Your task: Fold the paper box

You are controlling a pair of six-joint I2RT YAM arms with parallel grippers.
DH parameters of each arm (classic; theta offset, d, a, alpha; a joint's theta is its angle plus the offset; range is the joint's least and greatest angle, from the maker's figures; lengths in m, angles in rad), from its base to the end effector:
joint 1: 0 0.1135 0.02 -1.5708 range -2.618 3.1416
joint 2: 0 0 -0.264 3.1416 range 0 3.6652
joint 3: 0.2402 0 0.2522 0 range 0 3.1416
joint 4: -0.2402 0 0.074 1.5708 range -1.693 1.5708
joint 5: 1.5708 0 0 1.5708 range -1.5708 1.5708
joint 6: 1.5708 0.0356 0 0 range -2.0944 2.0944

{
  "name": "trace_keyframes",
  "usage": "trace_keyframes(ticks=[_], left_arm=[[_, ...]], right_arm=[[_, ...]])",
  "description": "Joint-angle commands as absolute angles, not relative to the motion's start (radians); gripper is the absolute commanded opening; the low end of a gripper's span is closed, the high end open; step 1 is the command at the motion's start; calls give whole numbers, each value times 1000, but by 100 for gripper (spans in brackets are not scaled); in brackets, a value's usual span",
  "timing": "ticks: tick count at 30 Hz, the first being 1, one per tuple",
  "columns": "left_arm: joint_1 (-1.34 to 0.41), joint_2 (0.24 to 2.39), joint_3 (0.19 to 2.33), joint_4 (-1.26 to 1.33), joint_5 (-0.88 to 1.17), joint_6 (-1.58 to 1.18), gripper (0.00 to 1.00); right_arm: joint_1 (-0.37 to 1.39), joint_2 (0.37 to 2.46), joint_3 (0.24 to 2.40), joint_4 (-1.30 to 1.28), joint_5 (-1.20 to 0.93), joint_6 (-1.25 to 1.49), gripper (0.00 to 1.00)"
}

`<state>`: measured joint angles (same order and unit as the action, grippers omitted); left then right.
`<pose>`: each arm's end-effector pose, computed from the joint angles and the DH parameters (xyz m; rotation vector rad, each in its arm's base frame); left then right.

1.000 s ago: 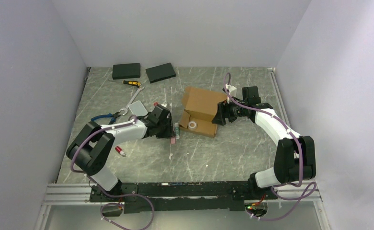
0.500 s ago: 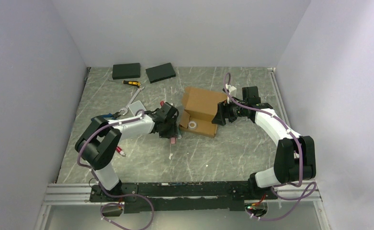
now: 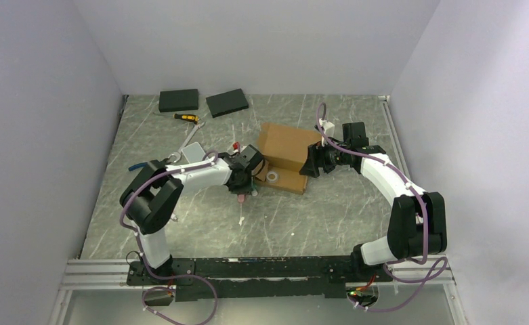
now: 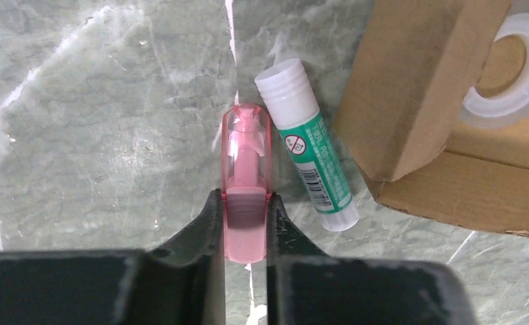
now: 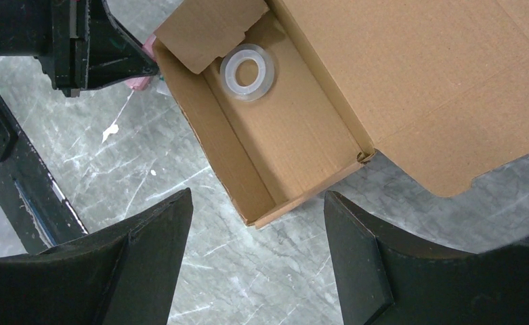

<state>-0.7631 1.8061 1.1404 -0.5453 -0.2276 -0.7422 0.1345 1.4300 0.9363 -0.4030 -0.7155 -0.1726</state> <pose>0.2582 -0.2358 0.1644 -0.0281 2.7240 -0.1114 0.2843 0.0620 0.2328 -0.6574 2.2540 0.8546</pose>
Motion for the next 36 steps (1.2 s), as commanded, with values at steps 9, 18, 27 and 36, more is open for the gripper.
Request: trace_keyframes(ticks=[9,18,27,36], left_arm=[[-761,1571,1054,-584,-311,-689,2],[-758,1531,1138,-415,-131,-532,2],[-759,1821,1428,-445,27,-266,15],[-762,1958,1549,-464,106,-277,46]], right_arm=[[135,1416,983,-393,-744,-189,75],[135,1414,983,-392,-741,-189,75],[132,1409,984,-393,-741,-189,75],[128,1408,985,-395,-744,-190,75]])
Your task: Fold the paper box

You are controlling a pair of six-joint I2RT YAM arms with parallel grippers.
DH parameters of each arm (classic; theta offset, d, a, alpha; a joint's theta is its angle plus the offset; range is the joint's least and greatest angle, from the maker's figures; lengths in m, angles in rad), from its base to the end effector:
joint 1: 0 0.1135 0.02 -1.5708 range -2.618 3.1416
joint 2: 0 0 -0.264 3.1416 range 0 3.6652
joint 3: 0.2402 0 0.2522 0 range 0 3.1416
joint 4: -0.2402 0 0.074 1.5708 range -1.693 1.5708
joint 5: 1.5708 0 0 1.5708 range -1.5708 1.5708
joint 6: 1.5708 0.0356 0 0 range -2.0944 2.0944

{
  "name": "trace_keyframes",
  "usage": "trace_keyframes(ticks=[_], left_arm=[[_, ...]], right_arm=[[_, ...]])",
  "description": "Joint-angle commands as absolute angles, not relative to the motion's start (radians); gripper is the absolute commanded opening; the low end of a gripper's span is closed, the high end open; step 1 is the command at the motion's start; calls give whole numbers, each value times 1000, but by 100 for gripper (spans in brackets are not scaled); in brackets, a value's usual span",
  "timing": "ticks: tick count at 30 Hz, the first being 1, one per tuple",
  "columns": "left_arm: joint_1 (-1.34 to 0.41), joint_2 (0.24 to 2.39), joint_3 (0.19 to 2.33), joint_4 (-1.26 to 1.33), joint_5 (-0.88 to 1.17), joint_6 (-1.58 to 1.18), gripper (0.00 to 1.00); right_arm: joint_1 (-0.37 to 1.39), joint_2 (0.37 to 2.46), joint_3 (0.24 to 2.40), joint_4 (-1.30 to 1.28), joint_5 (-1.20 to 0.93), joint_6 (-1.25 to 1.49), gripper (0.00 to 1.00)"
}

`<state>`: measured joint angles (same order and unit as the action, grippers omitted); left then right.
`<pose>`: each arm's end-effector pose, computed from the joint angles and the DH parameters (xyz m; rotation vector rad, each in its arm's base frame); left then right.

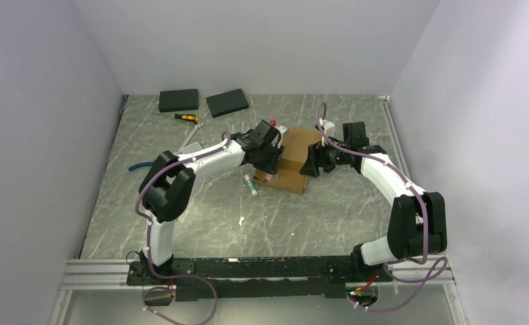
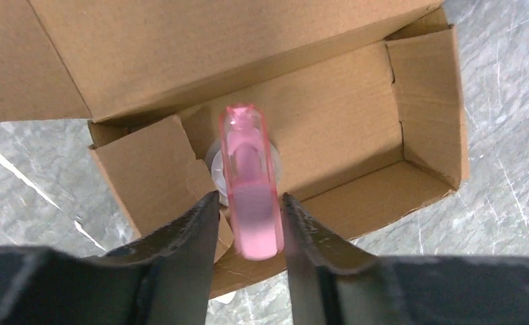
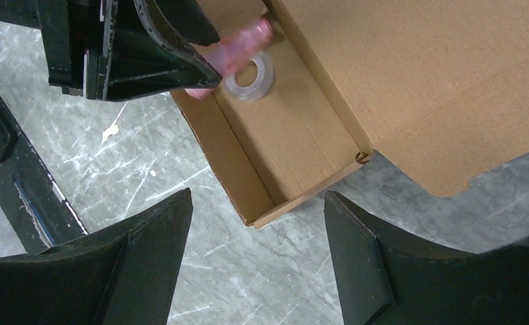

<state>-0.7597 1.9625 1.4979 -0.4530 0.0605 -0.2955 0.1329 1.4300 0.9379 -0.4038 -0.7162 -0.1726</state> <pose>0.3126 -0.2999 0.2144 0.6146 2.4862 -0.5037 0.2846 0.0616 0.2333 -0.6560 2.2531 0.8543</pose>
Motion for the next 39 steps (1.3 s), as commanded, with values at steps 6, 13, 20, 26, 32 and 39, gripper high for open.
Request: trace_keyframes(ticks=[6,13,20,26,32,39], left_arm=[[-762,1850,1479,-420,8,-304,64],[-724,1672,1257,-319,-75,-394,63],[-625,1510,987,-254,-63,-763,52],[-618,1605,1053,-486,-124,-1046,28],[-628,1689,1091,-467,-71,-1072,32],[-630,1749,1132,-450,-40,-1052,39]], right_arm=[[128,1406,986,-396,-742,-192,75],[127,1404,986,-397,-746,-193,75],[127,1403,986,-396,-749,-192,75],[127,1403,985,-394,-748,-191,75],[127,1399,985,-395,-746,-192,75],[127,1403,988,-397,-750,-193,75]])
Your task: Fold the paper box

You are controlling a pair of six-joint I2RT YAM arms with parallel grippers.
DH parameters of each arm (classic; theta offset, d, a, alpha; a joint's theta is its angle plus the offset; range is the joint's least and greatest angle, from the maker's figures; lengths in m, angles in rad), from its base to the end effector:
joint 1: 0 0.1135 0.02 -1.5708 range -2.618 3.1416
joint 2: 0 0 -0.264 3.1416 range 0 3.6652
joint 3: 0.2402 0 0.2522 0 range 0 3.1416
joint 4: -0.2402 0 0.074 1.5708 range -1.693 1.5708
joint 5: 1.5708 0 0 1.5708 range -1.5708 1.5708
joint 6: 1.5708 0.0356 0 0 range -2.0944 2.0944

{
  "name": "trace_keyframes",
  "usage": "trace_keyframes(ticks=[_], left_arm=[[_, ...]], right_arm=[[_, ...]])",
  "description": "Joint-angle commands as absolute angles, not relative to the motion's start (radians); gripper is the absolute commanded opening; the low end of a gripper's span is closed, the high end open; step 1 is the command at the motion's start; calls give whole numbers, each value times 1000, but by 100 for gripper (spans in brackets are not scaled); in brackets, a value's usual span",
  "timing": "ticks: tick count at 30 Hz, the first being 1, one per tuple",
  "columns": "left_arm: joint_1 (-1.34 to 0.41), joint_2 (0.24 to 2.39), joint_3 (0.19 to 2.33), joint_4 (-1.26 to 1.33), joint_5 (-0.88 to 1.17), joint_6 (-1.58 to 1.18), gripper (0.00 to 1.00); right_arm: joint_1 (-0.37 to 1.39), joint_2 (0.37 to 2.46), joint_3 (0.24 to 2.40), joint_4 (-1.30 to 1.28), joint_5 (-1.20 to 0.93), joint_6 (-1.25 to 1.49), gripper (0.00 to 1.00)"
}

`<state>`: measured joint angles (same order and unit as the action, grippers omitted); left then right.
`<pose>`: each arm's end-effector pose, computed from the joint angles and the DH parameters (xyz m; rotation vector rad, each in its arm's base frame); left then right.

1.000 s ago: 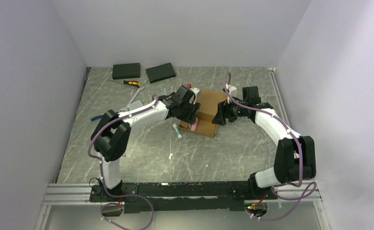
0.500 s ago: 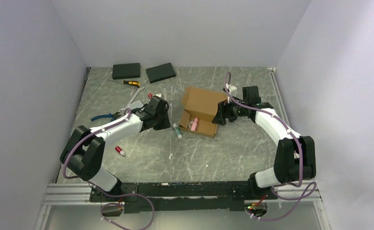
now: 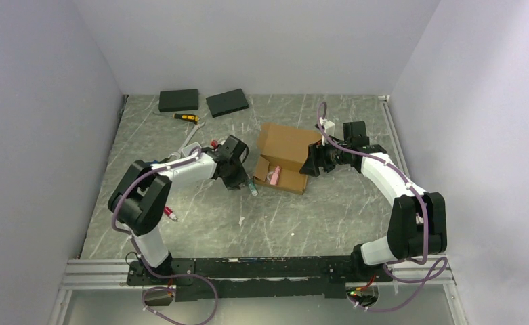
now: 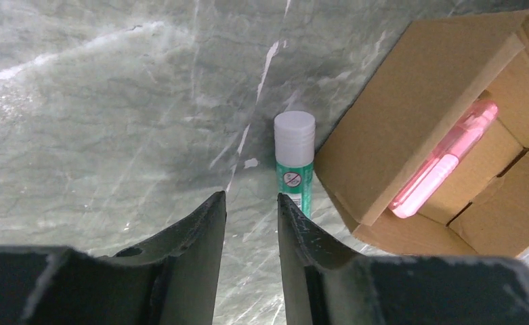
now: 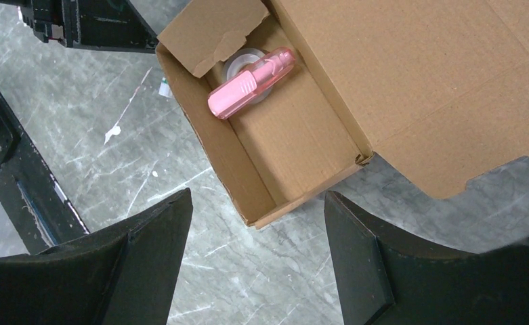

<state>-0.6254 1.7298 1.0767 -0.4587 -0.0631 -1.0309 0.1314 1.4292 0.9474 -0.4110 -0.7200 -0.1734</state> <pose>0.2780 -0.1980 0.1748 -0.5748 2.6952 -0.4155 0.2852 0.0614 0.2360 -0.6571 2.2483 0.8566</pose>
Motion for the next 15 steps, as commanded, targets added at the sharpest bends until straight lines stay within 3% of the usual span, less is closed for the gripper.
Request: trace_keyframes(ticks=[1,10,15], left_arm=[[-630,1760,1139,-443,-33,-1047,40],[-632,1822,1179,-437,5,-1030,45],[-637,1914,1290,-608,3,-1014,44]], right_arm=[[127,1402,987,-397,-750,-192,75],[127,1403,988,-398,-752,-193,75],[127,1402,987,-397,-750,-193,75]])
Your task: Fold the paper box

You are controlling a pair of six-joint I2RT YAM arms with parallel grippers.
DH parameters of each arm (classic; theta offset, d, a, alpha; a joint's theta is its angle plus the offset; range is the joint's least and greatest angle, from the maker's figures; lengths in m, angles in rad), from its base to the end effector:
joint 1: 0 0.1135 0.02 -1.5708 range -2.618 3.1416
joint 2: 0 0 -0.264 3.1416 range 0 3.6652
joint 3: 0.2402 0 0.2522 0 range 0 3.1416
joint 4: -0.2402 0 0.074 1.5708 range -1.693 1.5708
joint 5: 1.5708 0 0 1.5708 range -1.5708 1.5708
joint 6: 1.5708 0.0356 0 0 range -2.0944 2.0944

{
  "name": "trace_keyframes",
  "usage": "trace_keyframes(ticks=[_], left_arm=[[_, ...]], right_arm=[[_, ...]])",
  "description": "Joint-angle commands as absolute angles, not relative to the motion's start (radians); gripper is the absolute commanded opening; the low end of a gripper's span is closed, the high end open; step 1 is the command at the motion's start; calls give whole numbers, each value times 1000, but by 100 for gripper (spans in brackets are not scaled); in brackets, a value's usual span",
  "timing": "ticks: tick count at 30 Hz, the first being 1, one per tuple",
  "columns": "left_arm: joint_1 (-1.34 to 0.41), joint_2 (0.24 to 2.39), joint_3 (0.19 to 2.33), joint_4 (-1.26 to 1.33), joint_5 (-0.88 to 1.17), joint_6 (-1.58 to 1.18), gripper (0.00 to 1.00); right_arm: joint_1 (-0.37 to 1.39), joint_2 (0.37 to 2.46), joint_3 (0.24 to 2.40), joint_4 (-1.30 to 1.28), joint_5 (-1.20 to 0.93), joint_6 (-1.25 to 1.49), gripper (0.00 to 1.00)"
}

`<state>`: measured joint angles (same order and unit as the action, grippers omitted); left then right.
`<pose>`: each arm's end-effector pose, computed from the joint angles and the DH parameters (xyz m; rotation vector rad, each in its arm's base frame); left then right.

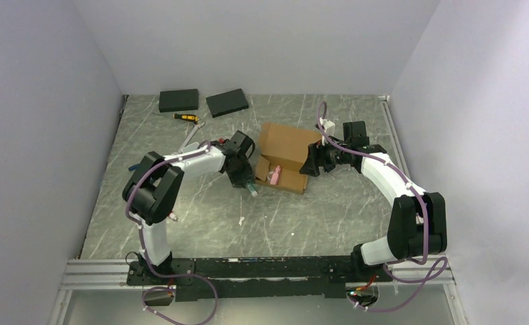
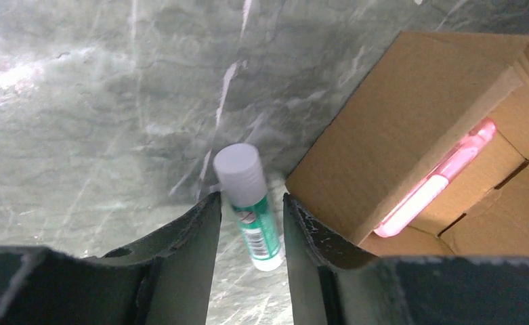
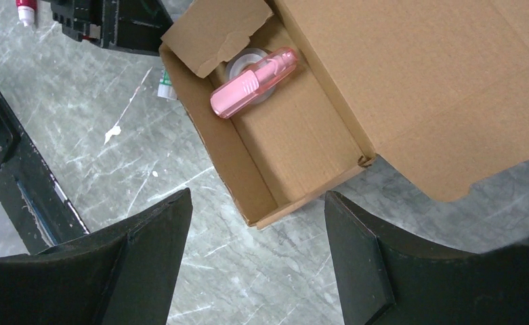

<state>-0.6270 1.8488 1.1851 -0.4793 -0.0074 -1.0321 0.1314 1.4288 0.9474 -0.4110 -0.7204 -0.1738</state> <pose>0.2980 -0.2156 0.1640 -0.5682 2.7558 -0.4438 0.2852 0.0614 0.2362 -0.6578 2.2475 0.8567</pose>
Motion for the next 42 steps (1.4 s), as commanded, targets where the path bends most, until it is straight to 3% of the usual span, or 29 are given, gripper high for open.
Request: trace_keyframes(ticks=[1,7,13,21,25,36,42], left_arm=[[-643,1939,1321,-668,-29,-1005,43],[-653,1964,1330,-724,-84,-987,18],[-652,1854,1302,-732,-141,-933,3],[-650,1586,1094,-331,9,-679,0],[-650,1555,1077,-214,114,-577,0],[-680,1860,1390,-189,316,-512,5],[-709,2007,1534,-217,332,-531,20]], right_arm=[[127,1402,988,-397,-750,-193,75],[127,1400,988,-399,-750,-193,75],[127,1400,988,-399,-753,-193,75],[126,1391,989,-400,-753,-193,75],[125,1392,991,-400,-755,-195,75],[111,1375,994,-409,-763,-208,76],[106,1371,996,-413,-767,-212,76]])
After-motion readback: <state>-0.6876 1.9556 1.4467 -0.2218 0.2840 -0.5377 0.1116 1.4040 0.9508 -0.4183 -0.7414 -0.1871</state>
